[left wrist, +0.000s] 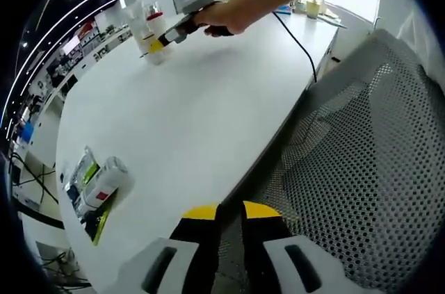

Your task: Arrange the skincare products in the storage area until every visible bottle or jar stands upright without overlapping.

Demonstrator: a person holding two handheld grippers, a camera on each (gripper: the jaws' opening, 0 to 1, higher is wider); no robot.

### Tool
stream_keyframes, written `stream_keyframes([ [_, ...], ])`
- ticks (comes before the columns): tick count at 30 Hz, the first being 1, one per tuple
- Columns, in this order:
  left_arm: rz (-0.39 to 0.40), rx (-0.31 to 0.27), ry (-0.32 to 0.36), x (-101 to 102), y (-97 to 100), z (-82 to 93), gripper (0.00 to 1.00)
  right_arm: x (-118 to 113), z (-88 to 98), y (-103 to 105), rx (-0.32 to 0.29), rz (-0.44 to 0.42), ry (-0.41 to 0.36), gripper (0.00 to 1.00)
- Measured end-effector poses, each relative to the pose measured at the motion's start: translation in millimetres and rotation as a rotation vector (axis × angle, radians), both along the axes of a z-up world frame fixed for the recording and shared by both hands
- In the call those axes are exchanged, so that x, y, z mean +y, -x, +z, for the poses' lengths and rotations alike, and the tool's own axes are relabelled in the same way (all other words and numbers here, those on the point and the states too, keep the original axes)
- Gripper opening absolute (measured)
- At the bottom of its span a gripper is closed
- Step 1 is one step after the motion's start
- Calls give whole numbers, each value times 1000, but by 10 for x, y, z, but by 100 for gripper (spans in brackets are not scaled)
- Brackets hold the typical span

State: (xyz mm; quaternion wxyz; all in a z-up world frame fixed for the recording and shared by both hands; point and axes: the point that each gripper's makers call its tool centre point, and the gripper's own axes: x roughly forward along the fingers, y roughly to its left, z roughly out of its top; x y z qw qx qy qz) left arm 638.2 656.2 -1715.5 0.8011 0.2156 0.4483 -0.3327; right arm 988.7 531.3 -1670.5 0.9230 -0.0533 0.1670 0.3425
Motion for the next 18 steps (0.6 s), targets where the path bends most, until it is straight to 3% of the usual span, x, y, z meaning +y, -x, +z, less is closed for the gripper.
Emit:
stream_keyframes([
  [18, 1, -2, -2, 1, -5, 4, 11, -78, -10, 28, 38, -11, -10, 21],
])
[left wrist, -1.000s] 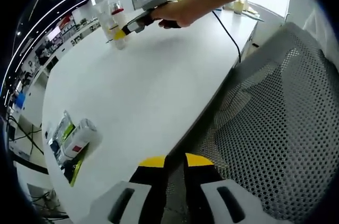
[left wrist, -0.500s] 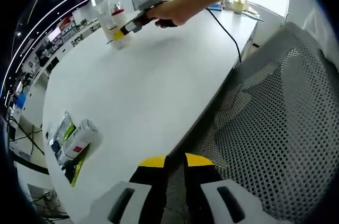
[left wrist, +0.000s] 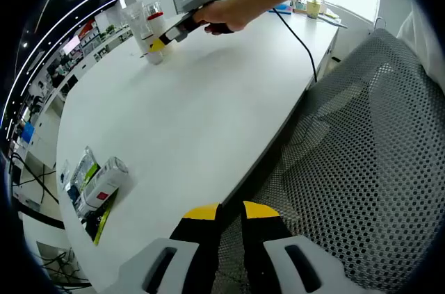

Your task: Arrange the skincare products in the storage area until every visible bottle or jar stands upright without overlapping.

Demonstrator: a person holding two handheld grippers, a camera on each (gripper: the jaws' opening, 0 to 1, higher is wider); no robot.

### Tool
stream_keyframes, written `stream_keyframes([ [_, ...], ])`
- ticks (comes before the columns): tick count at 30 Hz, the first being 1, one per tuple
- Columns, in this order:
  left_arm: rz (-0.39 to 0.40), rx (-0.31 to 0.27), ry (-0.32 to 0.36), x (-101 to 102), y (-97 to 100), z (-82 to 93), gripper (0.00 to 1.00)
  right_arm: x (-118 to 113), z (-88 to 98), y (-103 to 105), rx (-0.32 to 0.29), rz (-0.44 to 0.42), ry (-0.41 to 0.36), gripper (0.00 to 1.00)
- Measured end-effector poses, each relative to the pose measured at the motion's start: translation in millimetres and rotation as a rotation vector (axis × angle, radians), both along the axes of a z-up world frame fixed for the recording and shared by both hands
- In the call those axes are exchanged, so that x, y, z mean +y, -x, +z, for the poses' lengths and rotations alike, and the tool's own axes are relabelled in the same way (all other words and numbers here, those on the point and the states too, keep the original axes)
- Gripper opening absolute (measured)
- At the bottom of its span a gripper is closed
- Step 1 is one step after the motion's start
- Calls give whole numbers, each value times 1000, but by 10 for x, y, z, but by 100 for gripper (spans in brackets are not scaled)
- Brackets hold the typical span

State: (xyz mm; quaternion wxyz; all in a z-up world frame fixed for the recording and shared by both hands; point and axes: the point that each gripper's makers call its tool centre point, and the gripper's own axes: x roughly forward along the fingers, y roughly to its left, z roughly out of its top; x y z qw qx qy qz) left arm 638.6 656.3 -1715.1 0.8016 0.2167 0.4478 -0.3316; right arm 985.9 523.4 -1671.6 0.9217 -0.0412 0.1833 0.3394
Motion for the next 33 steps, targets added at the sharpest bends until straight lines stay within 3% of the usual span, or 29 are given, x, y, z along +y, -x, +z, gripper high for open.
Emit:
stream_keyframes([
  [33, 1, -27, -1, 7, -32, 28, 11, -43, 53, -31, -14, 6, 50, 13],
])
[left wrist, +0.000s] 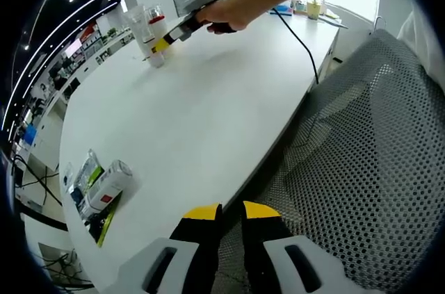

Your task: Arrange the skincare products in the storage area until every visible bottle or jar stands upright without overlapping.

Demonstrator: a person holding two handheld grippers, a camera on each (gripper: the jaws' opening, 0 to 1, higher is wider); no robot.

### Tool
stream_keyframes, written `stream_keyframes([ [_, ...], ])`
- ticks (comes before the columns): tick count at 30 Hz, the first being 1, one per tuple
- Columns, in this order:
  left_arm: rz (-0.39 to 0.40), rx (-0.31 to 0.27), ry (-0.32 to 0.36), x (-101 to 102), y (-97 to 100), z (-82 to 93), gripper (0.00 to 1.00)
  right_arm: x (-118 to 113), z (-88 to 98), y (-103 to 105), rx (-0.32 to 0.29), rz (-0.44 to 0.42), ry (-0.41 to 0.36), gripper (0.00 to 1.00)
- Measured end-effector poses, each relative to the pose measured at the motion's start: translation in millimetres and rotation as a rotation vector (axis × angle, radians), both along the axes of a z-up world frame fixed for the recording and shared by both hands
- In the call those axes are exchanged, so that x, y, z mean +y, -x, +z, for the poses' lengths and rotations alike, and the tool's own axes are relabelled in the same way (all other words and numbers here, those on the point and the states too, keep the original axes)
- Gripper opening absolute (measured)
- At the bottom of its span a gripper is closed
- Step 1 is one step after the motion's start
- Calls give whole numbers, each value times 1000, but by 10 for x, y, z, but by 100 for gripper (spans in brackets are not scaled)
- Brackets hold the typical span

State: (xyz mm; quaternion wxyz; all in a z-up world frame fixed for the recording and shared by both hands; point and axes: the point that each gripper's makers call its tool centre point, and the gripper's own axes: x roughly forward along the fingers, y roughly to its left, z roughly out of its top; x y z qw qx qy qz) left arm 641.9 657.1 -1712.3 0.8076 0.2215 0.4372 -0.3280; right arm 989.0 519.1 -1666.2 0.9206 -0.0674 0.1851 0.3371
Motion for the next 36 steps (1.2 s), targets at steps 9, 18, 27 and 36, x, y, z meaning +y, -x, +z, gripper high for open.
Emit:
stream_keyframes([
  [9, 1, -12, -2, 7, -16, 12, 11, 335, -43, 413, 192, 34, -171, 15],
  [18, 6, -1, -6, 16, -7, -1, 12, 1375, 42, 1295, 280, 339, -218, 32],
  [27, 9, -1, -13, 32, -5, -1, 12, 2004, -72, 1854, 303, 552, -96, 40],
  [36, 16, 11, -18, 48, 4, -15, 12, 2351, -330, 2039, 304, 665, 69, 36],
])
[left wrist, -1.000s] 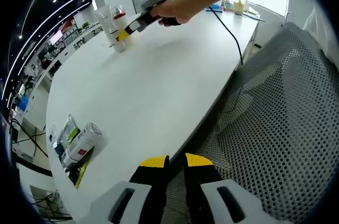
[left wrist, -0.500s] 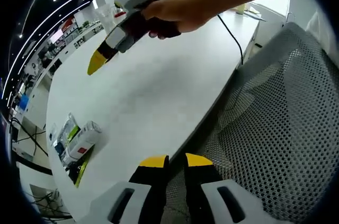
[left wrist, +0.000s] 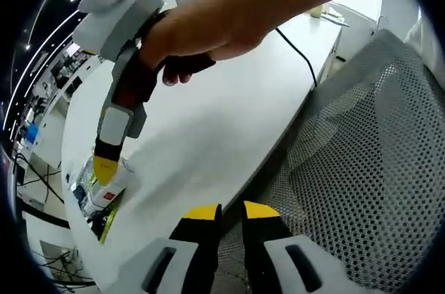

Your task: Arrange the skincare products in the storage area until every visible bottle or jar stands upright without overlapping.

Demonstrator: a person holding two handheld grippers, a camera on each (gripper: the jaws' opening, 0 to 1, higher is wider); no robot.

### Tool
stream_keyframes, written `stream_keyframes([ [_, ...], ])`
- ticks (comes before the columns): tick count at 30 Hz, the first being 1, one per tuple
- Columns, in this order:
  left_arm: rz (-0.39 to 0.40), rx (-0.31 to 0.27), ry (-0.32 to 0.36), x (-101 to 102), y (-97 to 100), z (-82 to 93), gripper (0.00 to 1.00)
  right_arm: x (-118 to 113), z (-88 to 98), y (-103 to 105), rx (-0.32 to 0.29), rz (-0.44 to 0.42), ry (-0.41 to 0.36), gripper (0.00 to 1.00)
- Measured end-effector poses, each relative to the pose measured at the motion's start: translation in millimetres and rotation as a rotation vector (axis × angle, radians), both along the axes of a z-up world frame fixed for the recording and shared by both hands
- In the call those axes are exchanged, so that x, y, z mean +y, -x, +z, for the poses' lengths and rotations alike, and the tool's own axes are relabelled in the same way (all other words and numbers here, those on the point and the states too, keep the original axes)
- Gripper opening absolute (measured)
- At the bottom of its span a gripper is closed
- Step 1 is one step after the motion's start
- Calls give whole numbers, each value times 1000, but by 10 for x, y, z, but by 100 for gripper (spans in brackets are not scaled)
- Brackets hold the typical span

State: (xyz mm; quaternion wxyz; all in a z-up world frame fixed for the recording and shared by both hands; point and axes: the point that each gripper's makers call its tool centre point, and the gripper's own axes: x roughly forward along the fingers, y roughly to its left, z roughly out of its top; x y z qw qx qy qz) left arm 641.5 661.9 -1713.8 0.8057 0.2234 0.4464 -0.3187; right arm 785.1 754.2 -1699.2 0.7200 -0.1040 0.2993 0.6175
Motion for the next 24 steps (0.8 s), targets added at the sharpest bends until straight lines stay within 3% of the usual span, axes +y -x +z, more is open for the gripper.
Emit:
stream_keyframes([
  [9, 2, -17, 0, 8, -19, 23, 12, 102, -196, 94, -76, 96, 126, 30],
  [13, 2, -30, 1, 9, -36, 43, 12, 59, -330, 90, -127, 122, 203, 20],
  [16, 5, -31, 1, 12, -40, 48, 12, 99, -328, 72, -168, 121, 192, 20],
  [19, 7, -35, 5, 8, -48, 54, 12, 68, -279, 85, -172, 106, 218, 20],
  [24, 4, -30, 7, 2, -41, 53, 12, 33, -122, 89, -111, 40, 169, 19],
])
